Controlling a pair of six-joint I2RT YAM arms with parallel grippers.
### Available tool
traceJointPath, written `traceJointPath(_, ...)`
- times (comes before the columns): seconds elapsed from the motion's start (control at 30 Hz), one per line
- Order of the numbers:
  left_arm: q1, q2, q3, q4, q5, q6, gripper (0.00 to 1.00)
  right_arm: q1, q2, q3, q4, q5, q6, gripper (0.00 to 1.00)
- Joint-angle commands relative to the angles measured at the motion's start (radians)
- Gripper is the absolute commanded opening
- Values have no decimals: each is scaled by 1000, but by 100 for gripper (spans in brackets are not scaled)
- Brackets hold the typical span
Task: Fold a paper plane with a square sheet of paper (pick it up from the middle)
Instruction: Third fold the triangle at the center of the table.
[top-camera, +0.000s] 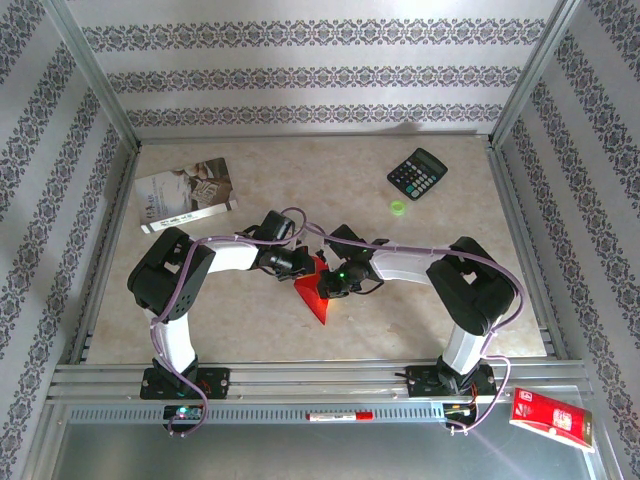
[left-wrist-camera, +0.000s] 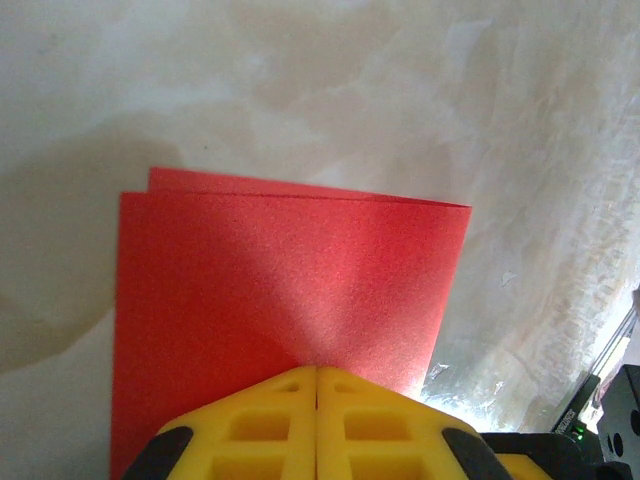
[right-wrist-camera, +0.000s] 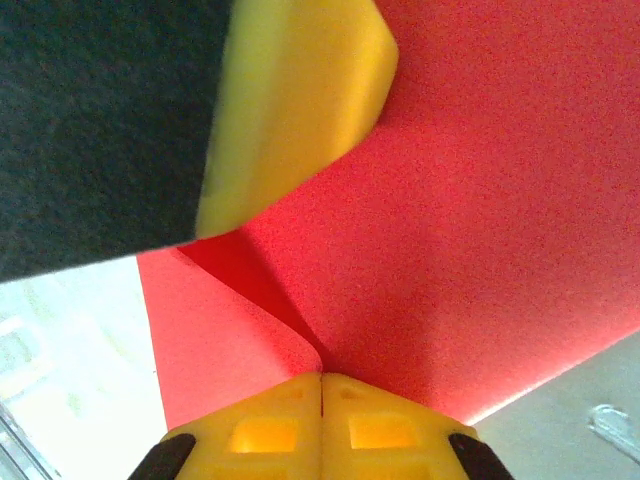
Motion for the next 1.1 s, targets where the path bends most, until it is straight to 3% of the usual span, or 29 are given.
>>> traceJointPath(0.0,-7,-29,32,-98,-39,11,10,12,16,-50,-18,43,17,6)
traceJointPath(0.17,5,-153,24,-140,-97,0,21,11,13,-71,-10,49,24,6)
traceJointPath(0.3,3,-316,-93,-129,-138,-55,24,11,17,-71,-8,49,27,6)
traceJointPath(0.47,-73,-498,-243,-96,-129,-145,7,9,22,-71,-10,53,28,5)
traceJointPath(0.6,-189,-585,-337,-5,-148,-219,2,11,23,-73,-13,58,30,5)
traceJointPath(0.8,-309,-537,-385,143,-184,-268,0,9,33,-68,-18,61,22,5)
traceJointPath(1.07,-357,-393,-370,286,-174,-286,0,11,40,-67,-17,57,23,5)
